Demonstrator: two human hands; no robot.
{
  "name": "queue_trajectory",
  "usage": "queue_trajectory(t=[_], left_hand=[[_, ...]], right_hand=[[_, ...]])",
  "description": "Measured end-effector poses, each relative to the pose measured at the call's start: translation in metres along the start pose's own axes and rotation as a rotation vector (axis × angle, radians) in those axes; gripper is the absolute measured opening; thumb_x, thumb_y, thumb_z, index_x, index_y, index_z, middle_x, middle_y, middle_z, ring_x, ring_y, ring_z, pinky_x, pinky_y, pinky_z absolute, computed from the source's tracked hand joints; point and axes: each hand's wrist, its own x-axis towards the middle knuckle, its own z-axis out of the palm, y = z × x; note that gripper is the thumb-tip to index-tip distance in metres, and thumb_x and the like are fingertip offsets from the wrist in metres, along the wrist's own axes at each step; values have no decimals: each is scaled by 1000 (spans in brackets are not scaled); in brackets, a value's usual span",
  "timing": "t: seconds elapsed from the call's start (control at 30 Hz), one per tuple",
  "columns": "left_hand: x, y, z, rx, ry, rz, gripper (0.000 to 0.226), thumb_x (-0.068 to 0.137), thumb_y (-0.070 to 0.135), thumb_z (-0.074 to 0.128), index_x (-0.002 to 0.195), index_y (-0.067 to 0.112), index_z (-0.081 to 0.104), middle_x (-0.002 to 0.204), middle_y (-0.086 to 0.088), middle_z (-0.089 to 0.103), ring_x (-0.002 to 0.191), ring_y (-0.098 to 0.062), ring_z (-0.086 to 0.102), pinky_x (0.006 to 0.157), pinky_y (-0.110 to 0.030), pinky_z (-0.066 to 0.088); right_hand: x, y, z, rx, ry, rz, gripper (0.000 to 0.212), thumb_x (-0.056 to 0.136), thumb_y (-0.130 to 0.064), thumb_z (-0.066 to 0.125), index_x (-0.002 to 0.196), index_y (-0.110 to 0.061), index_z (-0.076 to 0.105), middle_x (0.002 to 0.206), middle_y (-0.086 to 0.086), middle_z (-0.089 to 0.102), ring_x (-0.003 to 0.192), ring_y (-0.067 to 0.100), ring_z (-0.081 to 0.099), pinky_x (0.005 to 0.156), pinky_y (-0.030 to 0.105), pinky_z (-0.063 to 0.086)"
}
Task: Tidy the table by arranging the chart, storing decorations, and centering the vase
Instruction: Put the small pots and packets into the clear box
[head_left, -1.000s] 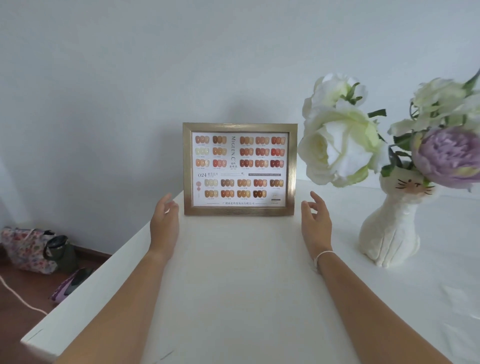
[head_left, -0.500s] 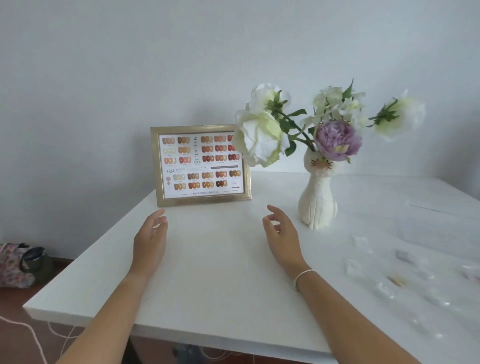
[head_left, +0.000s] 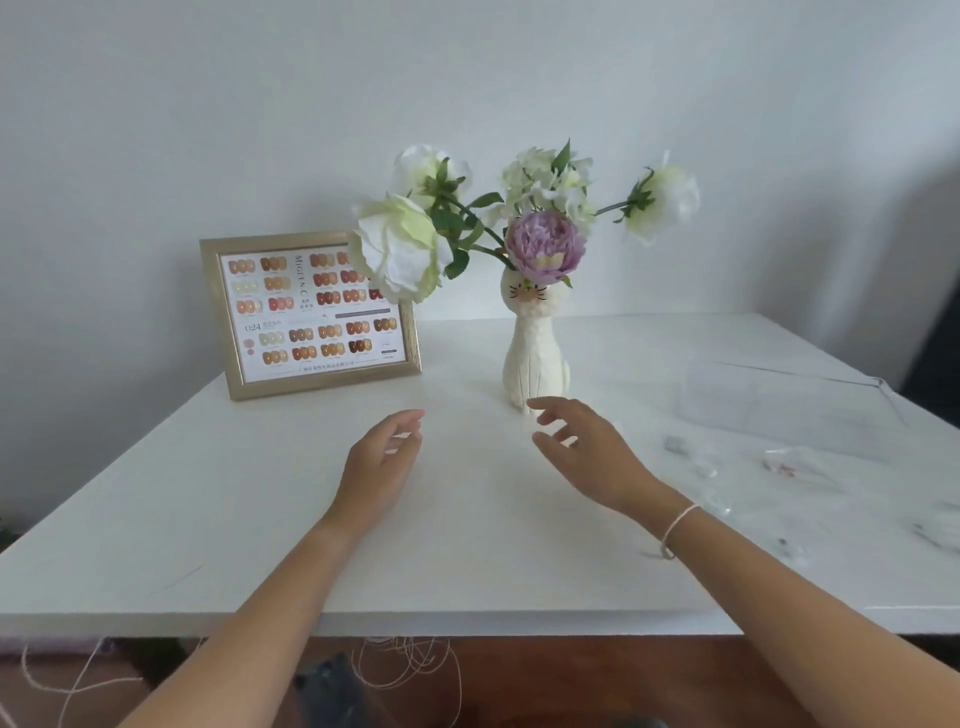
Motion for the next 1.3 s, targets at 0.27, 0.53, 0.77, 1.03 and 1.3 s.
queue_trajectory(t=[0.27, 0.53, 0.77, 1.03, 1.3], left_hand=[[-3, 38, 97, 86, -336, 91, 23, 90, 26, 56, 111, 32, 63, 115, 15, 60, 101, -6, 54, 79, -2, 38], [10, 57, 133, 495, -567, 303, 34, 88, 33, 57, 121, 25, 61, 121, 3, 60, 105, -19, 55, 95, -31, 43], [27, 57, 131, 394, -603, 169, 36, 84, 24, 64, 120, 25, 61, 89, 13, 46, 76, -2, 50, 69, -11, 38], [39, 51, 126, 361, -515, 97, 33, 82, 3, 54, 106, 19, 69, 84, 11, 56, 70, 3, 52, 61, 4, 37], [55, 60, 132, 301, -549, 93, 40, 84, 1, 55, 119, 19, 64, 81, 12, 65, 75, 5, 57, 62, 1, 41]], right_hand=[[1, 49, -73, -349, -53, 107, 33, 90, -20, 51, 122, -26, 56, 119, -1, 57, 96, 15, 52, 84, 23, 38], [25, 61, -76, -517, -361, 171, 46, 88, -29, 57, 132, -27, 48, 142, -2, 45, 128, 19, 42, 107, 36, 33], [30, 61, -74, -566, -270, 74, 33, 87, -25, 57, 120, -19, 56, 117, 3, 62, 109, 19, 54, 89, 27, 40], [23, 67, -82, -598, -195, -14, 18, 89, -17, 47, 92, -10, 63, 100, 6, 66, 93, 24, 59, 77, 33, 47], [34, 65, -145, -307, 15, 34, 8, 84, -18, 59, 78, -23, 61, 71, -17, 56, 70, 10, 55, 62, 10, 42]])
